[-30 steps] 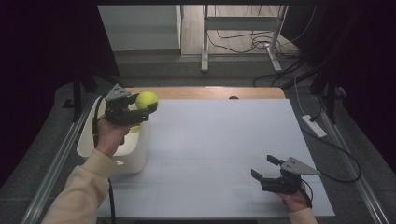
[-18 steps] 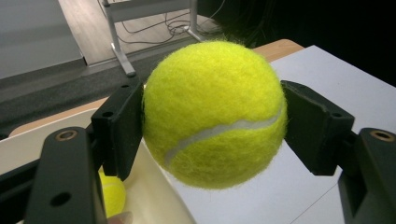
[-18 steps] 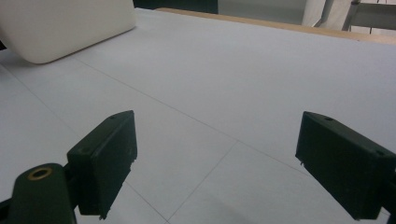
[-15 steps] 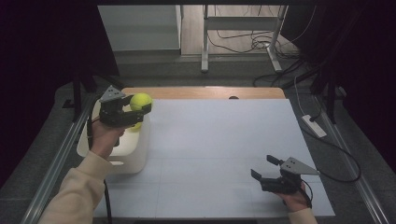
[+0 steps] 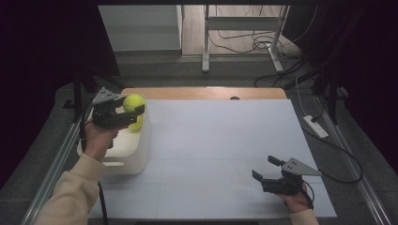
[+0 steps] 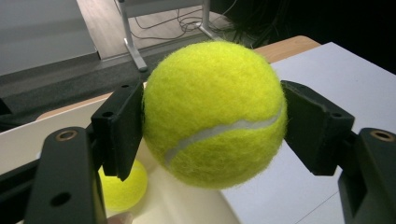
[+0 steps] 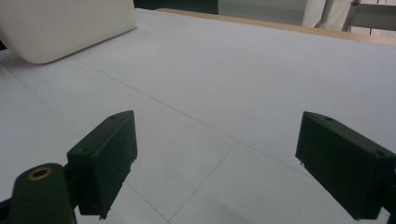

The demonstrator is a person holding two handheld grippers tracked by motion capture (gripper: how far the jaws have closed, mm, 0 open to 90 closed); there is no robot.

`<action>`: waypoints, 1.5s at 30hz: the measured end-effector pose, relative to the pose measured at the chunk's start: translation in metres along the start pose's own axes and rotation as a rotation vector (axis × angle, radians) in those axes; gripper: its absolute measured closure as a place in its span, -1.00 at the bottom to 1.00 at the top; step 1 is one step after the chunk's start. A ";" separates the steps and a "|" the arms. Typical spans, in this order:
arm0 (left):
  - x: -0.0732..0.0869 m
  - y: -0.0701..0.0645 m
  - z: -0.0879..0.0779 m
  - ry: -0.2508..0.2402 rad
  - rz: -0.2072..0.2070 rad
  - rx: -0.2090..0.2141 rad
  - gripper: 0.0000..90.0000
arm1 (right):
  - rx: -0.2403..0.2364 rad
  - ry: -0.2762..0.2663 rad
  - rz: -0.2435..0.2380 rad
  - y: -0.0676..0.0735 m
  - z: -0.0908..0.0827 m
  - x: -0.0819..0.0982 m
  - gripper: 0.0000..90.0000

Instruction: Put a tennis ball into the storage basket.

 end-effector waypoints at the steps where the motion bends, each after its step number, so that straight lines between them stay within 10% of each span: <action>1: 0.000 0.000 0.000 0.000 0.000 0.000 -0.40 | 0.000 0.000 0.000 0.000 0.000 0.000 -0.72; 25: 0.017 0.032 0.005 0.081 -0.049 -0.061 -0.40 | 0.000 0.002 -0.001 0.000 0.001 0.000 -0.72; 45: 0.028 0.043 0.029 0.273 -0.060 -0.060 -0.40 | 0.000 0.004 0.001 -0.001 0.000 0.000 -0.72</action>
Point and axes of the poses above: each handheld gripper's, and its own axes: z roughly forward along the jaws, x roughly out of its underside, y roughly to its left, the point moved 1 cm from there along z, roughly forward along the jaws, and after that the axes turned 2 degrees about -y, right-handed, at the moved point
